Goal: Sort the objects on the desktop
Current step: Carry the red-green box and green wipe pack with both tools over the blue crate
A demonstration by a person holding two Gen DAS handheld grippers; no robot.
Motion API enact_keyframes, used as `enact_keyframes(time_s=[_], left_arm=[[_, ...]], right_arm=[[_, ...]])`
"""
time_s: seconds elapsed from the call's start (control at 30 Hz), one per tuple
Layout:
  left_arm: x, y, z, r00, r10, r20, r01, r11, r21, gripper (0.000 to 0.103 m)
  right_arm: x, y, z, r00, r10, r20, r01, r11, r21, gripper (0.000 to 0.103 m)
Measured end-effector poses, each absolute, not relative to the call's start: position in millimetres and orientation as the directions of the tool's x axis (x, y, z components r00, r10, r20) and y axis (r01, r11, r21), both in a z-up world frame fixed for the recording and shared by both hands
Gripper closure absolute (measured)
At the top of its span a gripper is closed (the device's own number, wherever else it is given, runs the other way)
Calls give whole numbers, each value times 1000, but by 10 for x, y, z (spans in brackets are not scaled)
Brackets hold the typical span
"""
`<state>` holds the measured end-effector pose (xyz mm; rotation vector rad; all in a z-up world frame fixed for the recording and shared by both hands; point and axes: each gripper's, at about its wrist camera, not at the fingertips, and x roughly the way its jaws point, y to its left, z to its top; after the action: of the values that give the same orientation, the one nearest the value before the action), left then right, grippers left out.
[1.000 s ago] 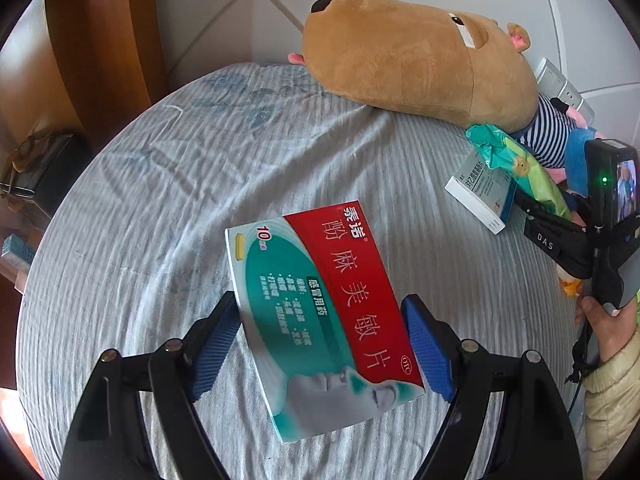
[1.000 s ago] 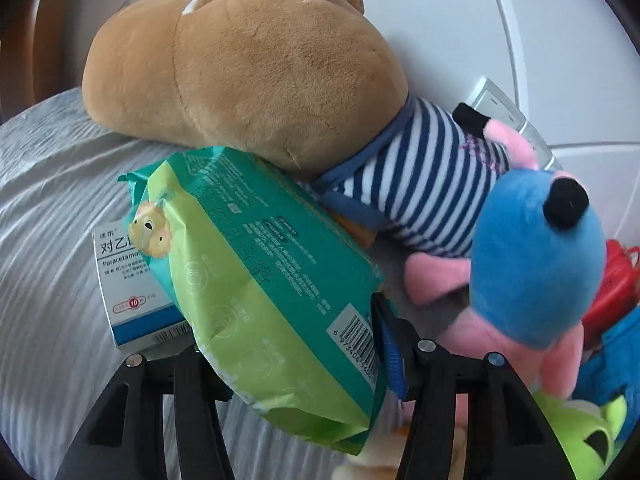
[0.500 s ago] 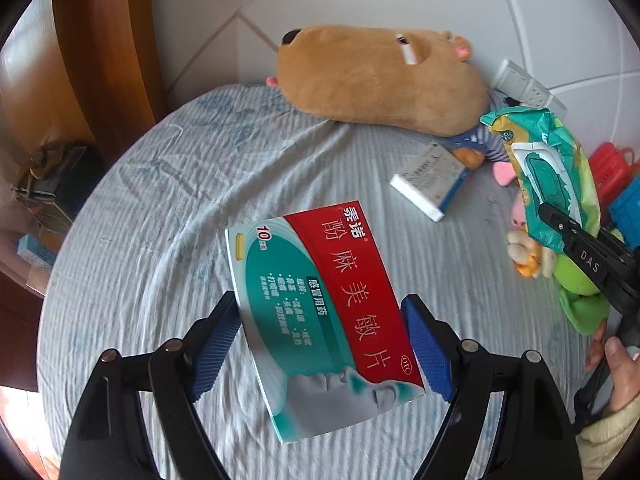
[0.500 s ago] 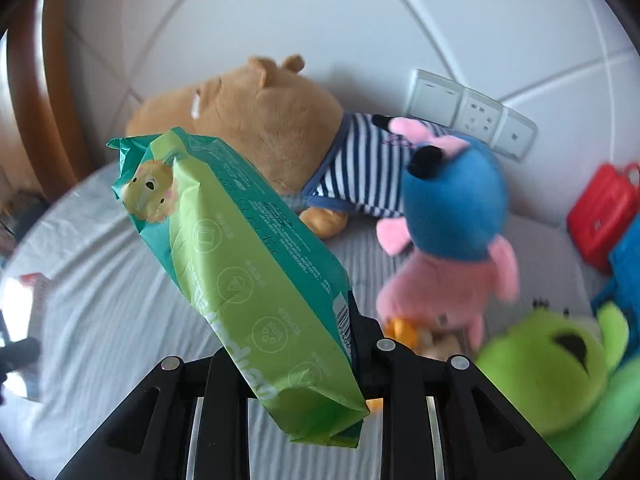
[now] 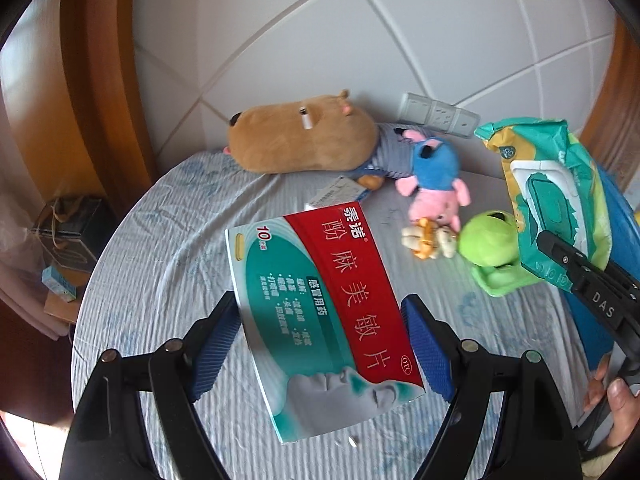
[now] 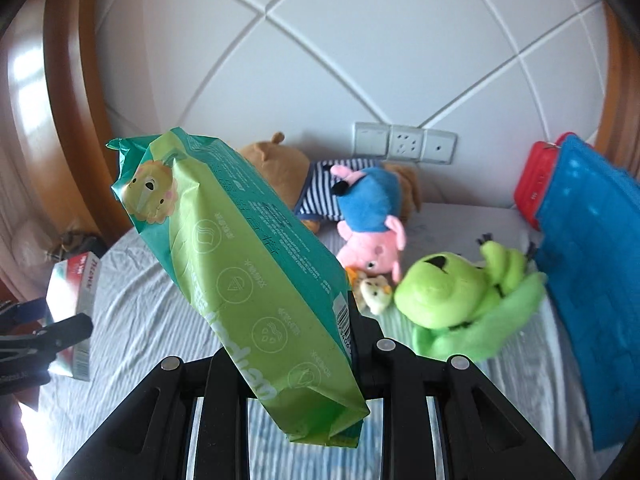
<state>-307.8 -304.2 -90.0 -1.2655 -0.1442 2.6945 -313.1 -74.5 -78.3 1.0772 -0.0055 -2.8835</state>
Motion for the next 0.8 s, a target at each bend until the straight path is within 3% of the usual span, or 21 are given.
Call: enact_keyframes(time_s=[0.4,0.8], left_arm=[[-2303,-2033,-496,-610,362,-705,-360,-919,-161,22],[-1630,-428,-179,-608,442,-659,-451,-876,-170,22]], right_arm=[[-1772,38,-290,-792,69,-607,-111,-993,32,79],[-978,1298,199,-843,112,-526,-139,-990,12,79]])
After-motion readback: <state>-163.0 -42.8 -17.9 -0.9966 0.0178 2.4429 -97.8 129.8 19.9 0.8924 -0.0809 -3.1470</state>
